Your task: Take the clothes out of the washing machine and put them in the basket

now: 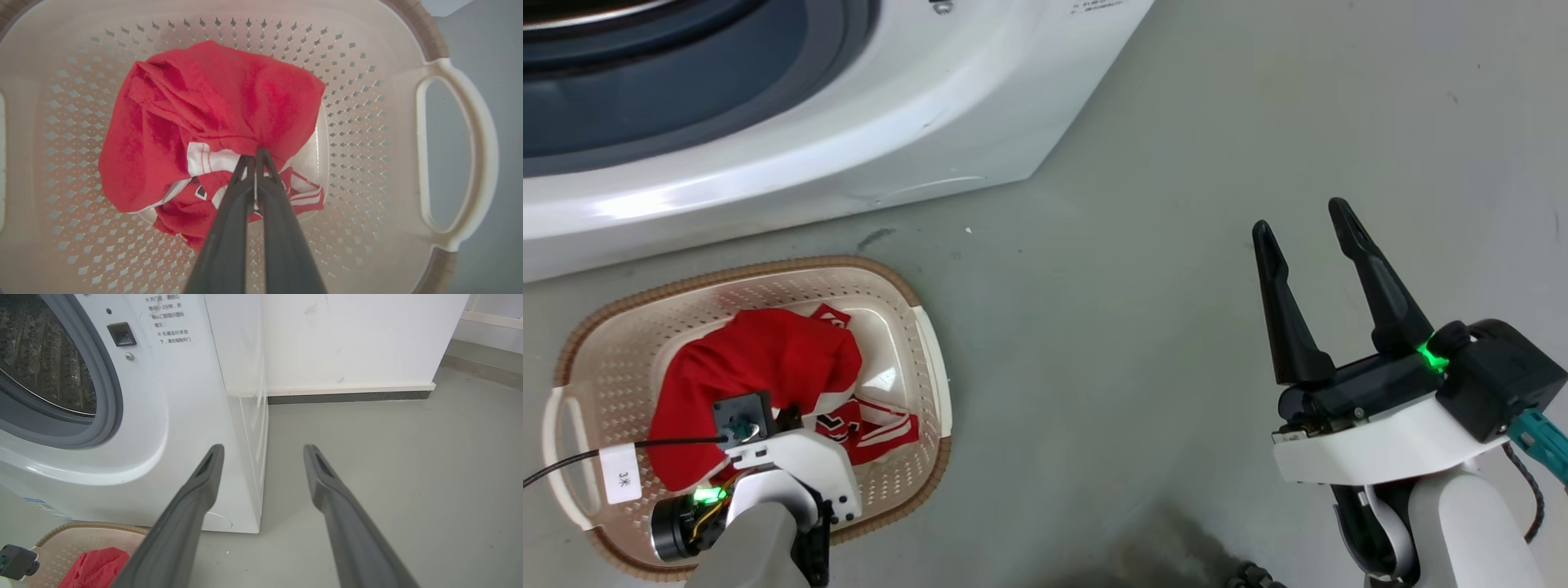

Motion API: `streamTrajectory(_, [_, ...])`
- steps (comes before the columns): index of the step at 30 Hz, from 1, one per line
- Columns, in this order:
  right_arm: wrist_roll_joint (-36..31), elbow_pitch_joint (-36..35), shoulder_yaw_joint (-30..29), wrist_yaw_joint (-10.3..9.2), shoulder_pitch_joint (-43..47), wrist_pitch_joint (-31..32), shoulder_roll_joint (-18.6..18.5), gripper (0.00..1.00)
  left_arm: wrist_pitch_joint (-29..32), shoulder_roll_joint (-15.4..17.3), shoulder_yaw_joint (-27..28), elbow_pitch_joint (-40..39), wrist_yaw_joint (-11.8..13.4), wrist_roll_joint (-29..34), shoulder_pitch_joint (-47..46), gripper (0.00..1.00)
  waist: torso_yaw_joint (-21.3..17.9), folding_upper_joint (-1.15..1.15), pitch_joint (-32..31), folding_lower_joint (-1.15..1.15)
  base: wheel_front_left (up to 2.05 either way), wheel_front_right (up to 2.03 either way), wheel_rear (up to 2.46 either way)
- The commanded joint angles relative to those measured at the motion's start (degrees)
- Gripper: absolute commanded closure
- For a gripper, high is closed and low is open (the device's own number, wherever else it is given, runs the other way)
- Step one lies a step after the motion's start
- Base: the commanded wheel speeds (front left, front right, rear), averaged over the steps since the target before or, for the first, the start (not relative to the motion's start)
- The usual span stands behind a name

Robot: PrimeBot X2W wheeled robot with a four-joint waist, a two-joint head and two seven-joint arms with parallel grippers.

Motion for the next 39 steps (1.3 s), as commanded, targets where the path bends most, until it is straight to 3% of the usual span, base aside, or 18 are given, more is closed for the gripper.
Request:
streamTrajectory(1, [0.3,0.4,0.4,-0.04,-1.3,-0.6,0.1,0.0,-0.3,0.0,0.3,2.7,-0.6,0.0,-1.1,1.0,-1.2,0.0,1.7,-0.01,0.0,0.0,0.0])
streamTrajectory(12, [0.8,2.9,1.2,-0.04,-2.7,-1.3,0.1,0.0,-0.3,-3.4,0.3,13.1,-3.3,-1.3,-3.0,1.0,-1.0,0.0,1.4,-0.01,0.0,0.0,0.0])
streamTrajectory(13, [0.6,3.1,1.2,-0.04,-2.8,-1.3,0.1,0.0,-0.2,-3.7,0.4,13.5,-3.3,-1.5,-2.9,0.81,-0.9,0.0,0.8,-0.01,0.0,0.0,0.0])
streamTrajectory(14, [0.7,3.3,1.2,-0.04,-2.8,-1.2,0.0,0.0,0.0,-4.0,0.4,13.9,-3.4,-1.7,-2.6,0.49,-0.6,0.0,-0.1,-0.01,0.0,0.0,0.0])
streamTrajectory(15, [0.6,3.6,1.1,-0.04,-2.6,-1.1,0.0,0.0,0.0,-4.3,0.4,14.2,-3.5,-2.0,-2.2,0.03,-0.3,0.0,-1.1,-0.01,0.0,0.0,0.0])
streamTrajectory(16, [0.3,3.7,1.0,-0.04,-2.5,-1.1,0.0,0.0,0.3,-4.5,0.4,14.5,-3.7,-2.1,-2.0,0.0,0.0,0.0,-2.0,-0.01,0.0,0.0,0.0])
streamTrajectory(30, [-2.0,3.7,-2.4,-0.04,4.1,2.2,0.0,0.0,-0.3,-6.5,-0.6,14.5,-7.2,-2.0,2.5,0.0,5.8,0.0,-18.1,-0.01,0.0,0.0,0.0])
streamTrajectory(36, [-2.9,2.4,-4.5,-0.04,7.3,4.0,0.0,0.0,-0.3,-5.4,0.8,4.9,-5.4,0.8,4.3,0.0,8.9,0.0,-22.3,-0.01,0.0,0.0,0.0])
streamTrajectory(37, [-3.0,2.0,-5.9,-0.04,8.7,4.6,0.0,0.0,-0.3,-5.3,2.5,-2.0,-4.3,3.1,5.7,0.0,10.4,0.0,-24.0,-0.01,0.0,0.0,0.0])
streamTrajectory(39, [-3.5,1.8,-6.5,-0.04,9.4,4.9,0.1,0.0,-0.3,-5.4,3.8,-7.0,-3.5,5.0,7.0,0.0,11.3,0.0,-25.0,-0.01,0.0,0.0,0.0])
